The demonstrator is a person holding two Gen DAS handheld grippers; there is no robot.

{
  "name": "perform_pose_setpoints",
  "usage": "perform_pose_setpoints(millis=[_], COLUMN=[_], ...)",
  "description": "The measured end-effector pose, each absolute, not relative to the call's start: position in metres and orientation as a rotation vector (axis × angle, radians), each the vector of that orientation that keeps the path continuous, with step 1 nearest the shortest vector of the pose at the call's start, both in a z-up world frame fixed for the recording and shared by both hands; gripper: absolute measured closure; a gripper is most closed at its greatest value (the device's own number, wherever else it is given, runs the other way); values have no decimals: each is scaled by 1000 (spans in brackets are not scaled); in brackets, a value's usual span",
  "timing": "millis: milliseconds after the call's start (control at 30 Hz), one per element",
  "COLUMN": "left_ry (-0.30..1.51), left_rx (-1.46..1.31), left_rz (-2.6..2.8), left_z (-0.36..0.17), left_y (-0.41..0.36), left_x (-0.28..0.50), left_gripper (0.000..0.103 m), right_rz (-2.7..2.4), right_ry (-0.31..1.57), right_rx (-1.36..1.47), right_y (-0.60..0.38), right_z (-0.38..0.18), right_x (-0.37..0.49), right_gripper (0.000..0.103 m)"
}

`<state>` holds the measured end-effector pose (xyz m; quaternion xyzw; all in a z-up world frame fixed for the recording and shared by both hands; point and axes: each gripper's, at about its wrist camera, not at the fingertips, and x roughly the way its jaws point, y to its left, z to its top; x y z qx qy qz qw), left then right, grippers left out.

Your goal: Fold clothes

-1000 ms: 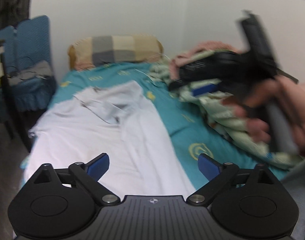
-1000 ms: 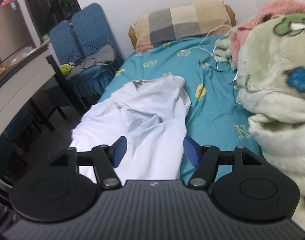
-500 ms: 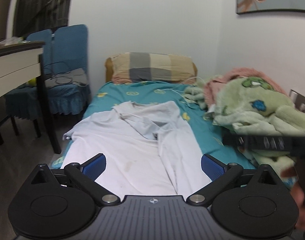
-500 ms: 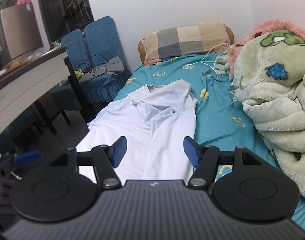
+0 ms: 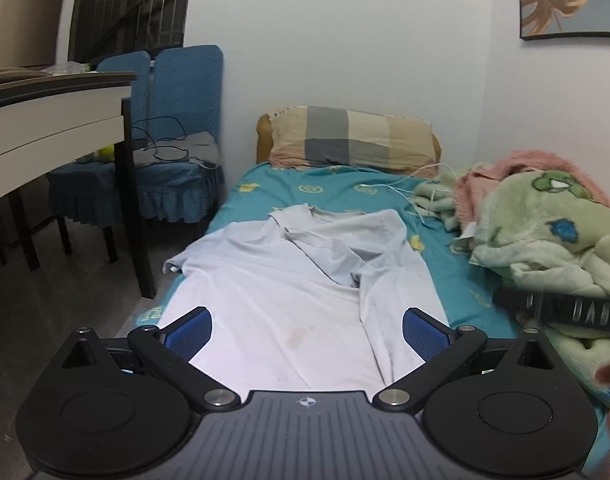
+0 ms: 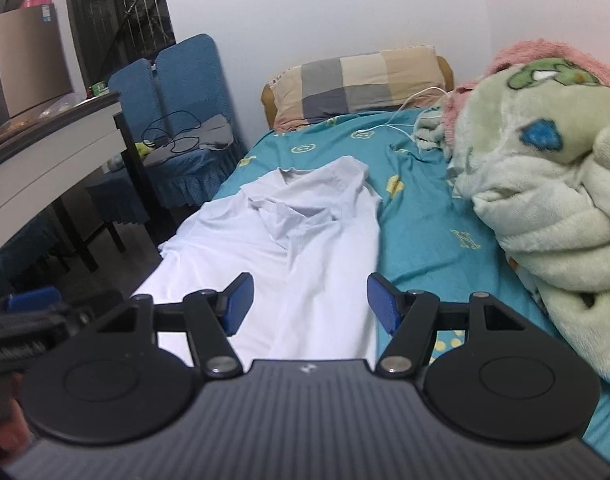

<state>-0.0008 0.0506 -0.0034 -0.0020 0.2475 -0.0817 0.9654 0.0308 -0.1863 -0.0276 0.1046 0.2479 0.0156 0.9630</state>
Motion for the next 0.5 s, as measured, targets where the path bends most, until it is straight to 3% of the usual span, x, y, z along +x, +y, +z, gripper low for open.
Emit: perform_pose_setpoints(millis=[67,133,333,500], left_ry=[498,503,534,562], left_rx=[-3,-7,-17,-22], left_rz=[-146,-129,-117,-110], left_z=[-3,-4,-9,-13], left_y=[53,55,60,60], left_x=[0,2,5,10], left_gripper=[0,0,0,0], right_rz=[34,31,45,17], right_ry=[476,434,391,465], right_rx=[196,193,223,251], right_y=[-183,-183,-190,-196], right_z=[-14,0,-1,-33], right_x=[37,43,50,50], right_gripper=[35,20,20,20])
